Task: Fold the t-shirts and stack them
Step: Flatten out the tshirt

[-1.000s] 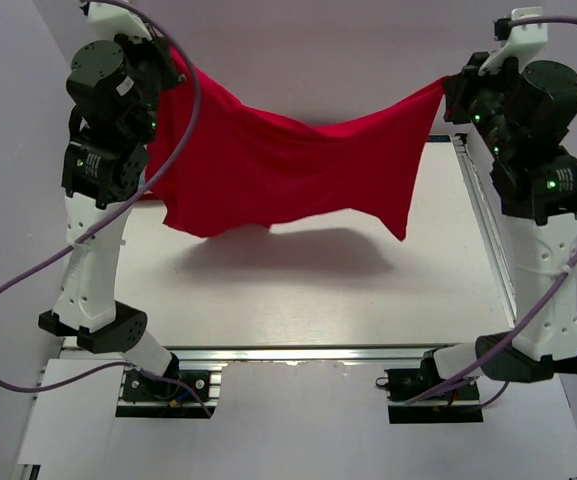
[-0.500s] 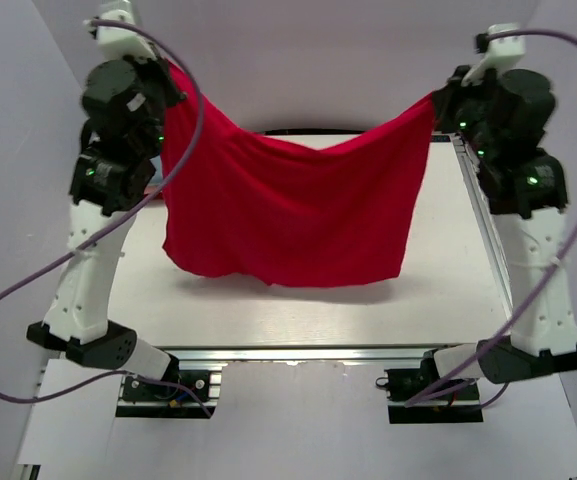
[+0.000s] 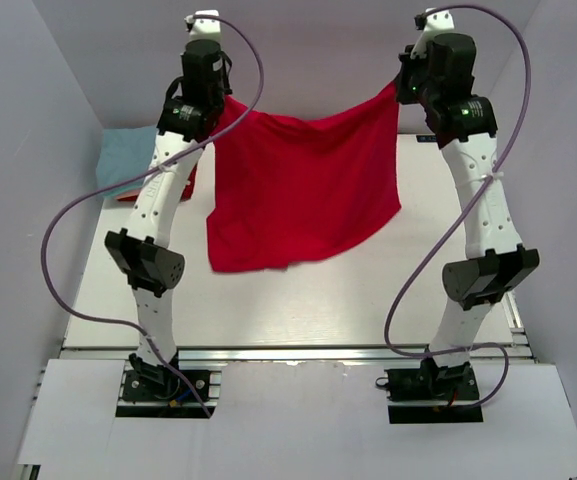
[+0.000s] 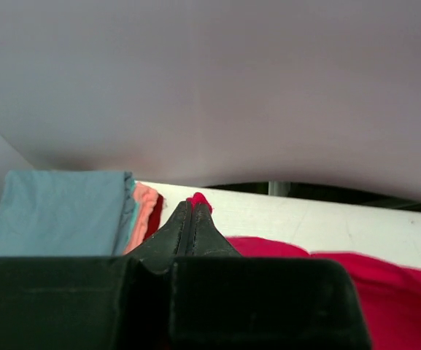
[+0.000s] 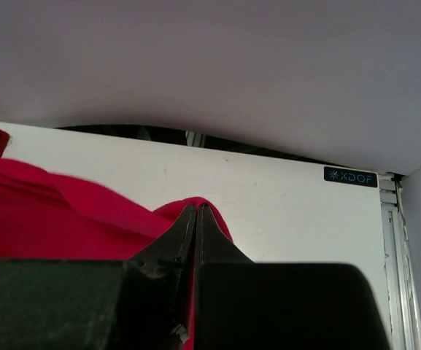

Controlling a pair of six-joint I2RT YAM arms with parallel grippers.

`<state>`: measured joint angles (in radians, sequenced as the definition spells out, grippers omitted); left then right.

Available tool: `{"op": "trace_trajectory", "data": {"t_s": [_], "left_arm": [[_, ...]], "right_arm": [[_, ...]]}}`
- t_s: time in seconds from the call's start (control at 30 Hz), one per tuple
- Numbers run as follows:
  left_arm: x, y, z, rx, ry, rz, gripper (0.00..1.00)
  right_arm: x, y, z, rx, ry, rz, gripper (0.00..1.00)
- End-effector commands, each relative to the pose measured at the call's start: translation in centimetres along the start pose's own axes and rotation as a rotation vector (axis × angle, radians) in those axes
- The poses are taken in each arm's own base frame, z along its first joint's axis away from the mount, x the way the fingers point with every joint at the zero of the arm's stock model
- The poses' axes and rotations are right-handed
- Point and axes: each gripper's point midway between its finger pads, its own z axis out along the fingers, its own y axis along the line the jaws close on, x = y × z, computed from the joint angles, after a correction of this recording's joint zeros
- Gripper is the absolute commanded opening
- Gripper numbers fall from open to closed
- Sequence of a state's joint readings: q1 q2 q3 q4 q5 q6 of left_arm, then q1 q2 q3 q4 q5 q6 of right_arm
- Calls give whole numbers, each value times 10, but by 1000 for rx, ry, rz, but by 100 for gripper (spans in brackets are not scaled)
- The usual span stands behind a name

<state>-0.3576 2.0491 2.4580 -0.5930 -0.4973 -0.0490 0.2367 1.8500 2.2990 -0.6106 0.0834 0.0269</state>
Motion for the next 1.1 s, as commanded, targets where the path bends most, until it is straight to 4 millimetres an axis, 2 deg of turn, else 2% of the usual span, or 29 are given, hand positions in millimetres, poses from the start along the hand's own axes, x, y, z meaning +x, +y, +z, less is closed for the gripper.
{"op": "trace_trajectory", "data": {"t_s": [0.0,0.07,0.1,0.13,0.17,0.2,0.23,0.27,0.4,0.43,0.47,0.5,0.53,0.57,0.63,0.73,0.77,0.8,0.83,0.87,0.9,0.93,1.0,1.07], "left_arm": [[-109,37,-69,15,-245,-116,0],[-121,42,-85,33,-266,-126,0],[-123,43,-90,37,-268,-127,0],[-126,47,-98,42,-271,-127,0],[-125,49,-103,44,-260,-129,0],[-123,49,-107,50,-252,-128,0],[-120,52,-112,52,-237,-131,0],[-112,51,-116,67,-208,-124,0],[-86,55,-140,106,-134,-114,0],[-85,62,-156,115,-124,-112,0],[-71,60,-159,126,-85,-101,0],[-67,60,-165,142,-71,-99,0],[-61,58,-174,163,-52,-110,0],[-57,60,-188,189,-48,-117,0],[-54,63,-205,205,-43,-139,0],[-71,79,-236,208,-84,-166,0],[-93,86,-250,215,-137,-188,0],[-104,89,-258,219,-158,-199,0],[-109,92,-264,220,-156,-201,0],[-115,90,-262,225,-158,-205,0],[-133,97,-277,232,-204,-230,0],[-139,97,-279,237,-220,-240,0],[-144,96,-282,249,-239,-262,0],[-141,93,-275,245,-231,-264,0]], "right_arm": [[-56,-6,-43,25,-157,-12,0],[-59,-10,-56,37,-170,-11,0],[-47,-11,-54,43,-138,-14,0],[-50,-13,-66,51,-148,-13,0],[-47,-14,-69,56,-144,-13,0],[-26,-16,-66,61,-100,-14,0],[-31,-19,-82,71,-121,-14,0],[-26,-21,-87,81,-112,-12,0],[5,-30,-121,125,-63,-3,0],[11,-33,-127,138,-48,5,0],[16,-34,-133,141,-32,9,0],[18,-34,-148,143,-30,13,0],[31,-33,-151,139,-5,27,0],[28,-31,-167,133,-30,34,0],[41,-30,-179,130,-2,51,0],[31,-26,-212,111,-43,58,0],[24,-26,-222,110,-59,60,0],[18,-25,-230,105,-75,61,0],[2,-24,-245,99,-105,60,0],[-6,-23,-250,95,-117,61,0],[-14,-22,-257,89,-135,63,0],[-28,-19,-268,78,-175,69,0],[-35,-15,-271,56,-187,80,0],[-39,-14,-269,48,-188,84,0]]}}
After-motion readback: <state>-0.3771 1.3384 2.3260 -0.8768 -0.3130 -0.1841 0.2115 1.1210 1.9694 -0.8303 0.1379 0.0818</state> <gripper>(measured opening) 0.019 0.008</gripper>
